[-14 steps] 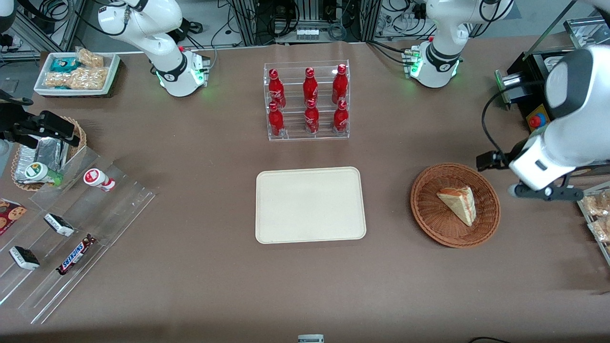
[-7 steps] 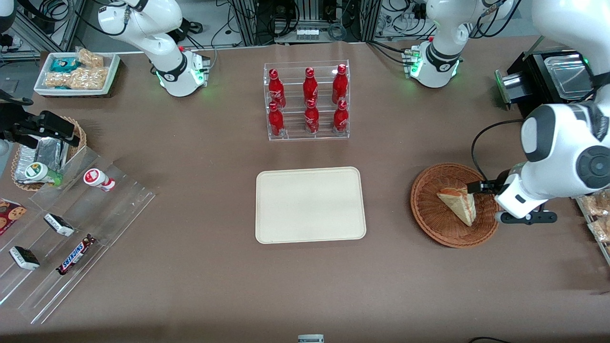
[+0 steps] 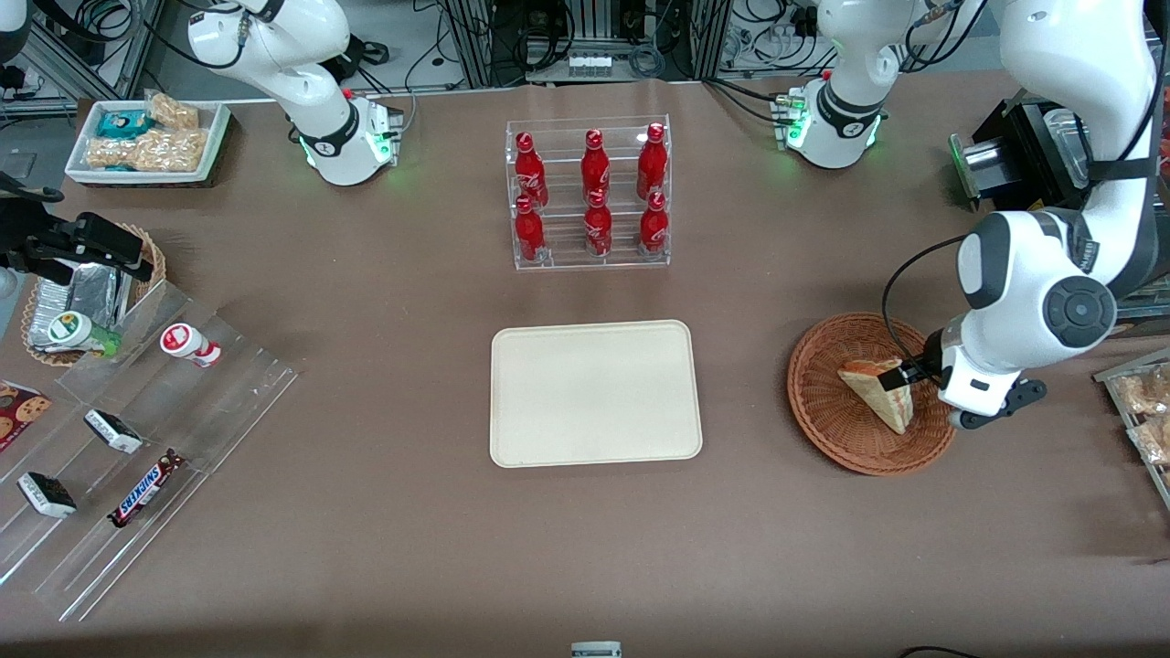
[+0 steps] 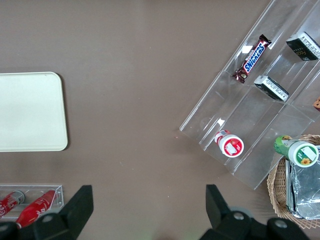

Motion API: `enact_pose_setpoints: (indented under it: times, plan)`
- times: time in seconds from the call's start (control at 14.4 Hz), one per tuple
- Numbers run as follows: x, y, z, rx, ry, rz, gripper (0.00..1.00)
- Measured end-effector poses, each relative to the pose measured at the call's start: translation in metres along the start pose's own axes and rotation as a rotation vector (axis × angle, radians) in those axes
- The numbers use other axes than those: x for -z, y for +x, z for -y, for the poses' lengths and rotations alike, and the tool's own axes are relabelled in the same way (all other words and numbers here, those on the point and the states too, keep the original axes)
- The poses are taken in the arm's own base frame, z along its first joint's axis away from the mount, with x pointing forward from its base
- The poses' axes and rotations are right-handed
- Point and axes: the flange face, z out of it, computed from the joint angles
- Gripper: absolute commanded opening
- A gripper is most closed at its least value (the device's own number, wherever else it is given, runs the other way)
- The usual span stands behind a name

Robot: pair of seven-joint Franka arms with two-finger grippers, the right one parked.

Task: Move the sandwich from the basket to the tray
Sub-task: 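Lower the open left gripper over the sandwich in the wicker basket, then close the left gripper on the sandwich and lift it from the basket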

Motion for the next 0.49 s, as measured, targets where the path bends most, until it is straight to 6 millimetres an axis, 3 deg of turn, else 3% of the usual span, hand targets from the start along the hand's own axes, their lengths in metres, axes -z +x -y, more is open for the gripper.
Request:
enact_pose_setpoints:
  times: [0.28,0.35,0.49]
  plan:
    - [-0.035,-0.015,0.008,0.330,-0.048,-0.053,1.00]
    - [-0.043,-0.018,0.010,0.372,-0.063,-0.066,0.94]
    - [-0.058,-0.024,0.014,0.419,-0.075,-0.075,0.21]
